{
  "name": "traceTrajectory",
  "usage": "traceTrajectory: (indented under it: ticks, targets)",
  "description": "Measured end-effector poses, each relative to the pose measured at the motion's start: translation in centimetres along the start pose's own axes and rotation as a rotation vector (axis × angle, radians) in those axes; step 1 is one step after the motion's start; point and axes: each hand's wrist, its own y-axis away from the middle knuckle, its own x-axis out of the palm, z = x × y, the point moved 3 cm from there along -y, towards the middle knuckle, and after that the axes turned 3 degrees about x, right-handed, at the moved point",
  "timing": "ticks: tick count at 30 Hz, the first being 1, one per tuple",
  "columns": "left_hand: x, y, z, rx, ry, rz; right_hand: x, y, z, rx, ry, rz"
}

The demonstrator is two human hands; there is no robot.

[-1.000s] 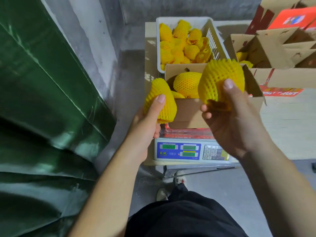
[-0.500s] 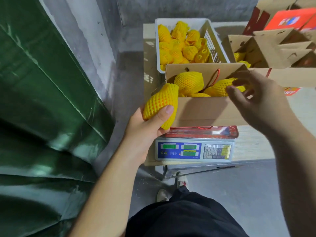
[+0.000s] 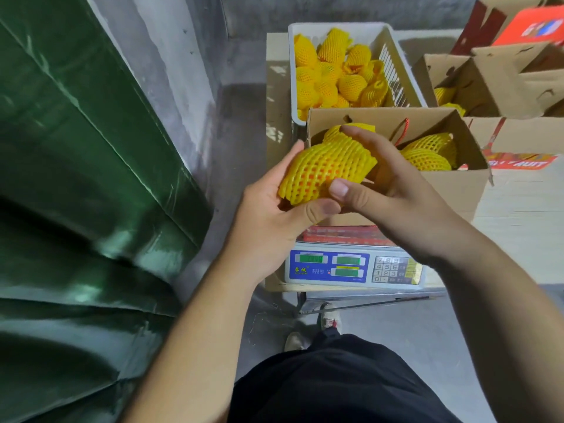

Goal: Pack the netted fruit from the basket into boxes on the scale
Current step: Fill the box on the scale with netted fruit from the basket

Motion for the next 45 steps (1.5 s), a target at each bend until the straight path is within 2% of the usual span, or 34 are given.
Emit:
traceTrajectory:
  ticks: [5,11,14,17,19,22,24,27,28,31,37,42,45]
  targets:
    - [0.1,-0.3,-0.3,0.046,-0.078,0.047,0.5,-0.3,-1.0,0.057,-0.189,-0.015]
    - [1.2,-1.0,-0.3,0.029,-0.041,0.089,0.6,-0.3,-1.9,-0.04,-0.26,-0.252]
    - [1.1,-1.5,0.0,0.017,-0.072,0.065,-1.8,-0.9,-1.9,-0.057,-0.273,-0.42]
    - [0.6,-2.2,0.6,-0.005,-0.173,-0.024,-7.6,-1.3,0.4,-0.208,-0.001,-0.605]
    - [0.6,-2.8,1.0,-0.04,-0.144,-0.071,-12.0,-1.7,2.0,-0.335,0.282,-0.645]
    - [1.5,-4.1,1.3,-0.065,-0.161,-0.117,-15.9,-3.3,2.3,-0.421,0.619,-0.71]
    - [2.3,-5.1,1.4,-0.077,-0.18,-0.147,-16.1,-4.9,1.1,-0.349,0.834,-0.629]
    - [3.2,-6.8,1.3,-0.09,-0.274,-0.119,-15.6,-6.5,-2.2,0.132,1.086,-0.185]
    - [3.3,-7.2,1.2,-0.088,-0.309,-0.109,-15.8,-6.5,-2.8,0.171,1.087,-0.119]
    - [3.4,-7.8,1.2,-0.07,-0.362,-0.119,-16.4,-6.6,-3.0,0.091,0.964,-0.127]
    - [4.0,-8.6,1.0,-0.118,-0.493,-0.075,-15.4,-7.3,-2.7,0.119,0.979,-0.071]
    - [4.4,-7.7,0.9,-0.108,-0.648,-0.03,-10.5,-6.4,-3.0,-0.033,0.903,0.095]
    - [4.4,-7.4,0.6,-0.076,-0.701,-0.053,-9.2,-5.6,-3.5,-0.065,0.88,0.132]
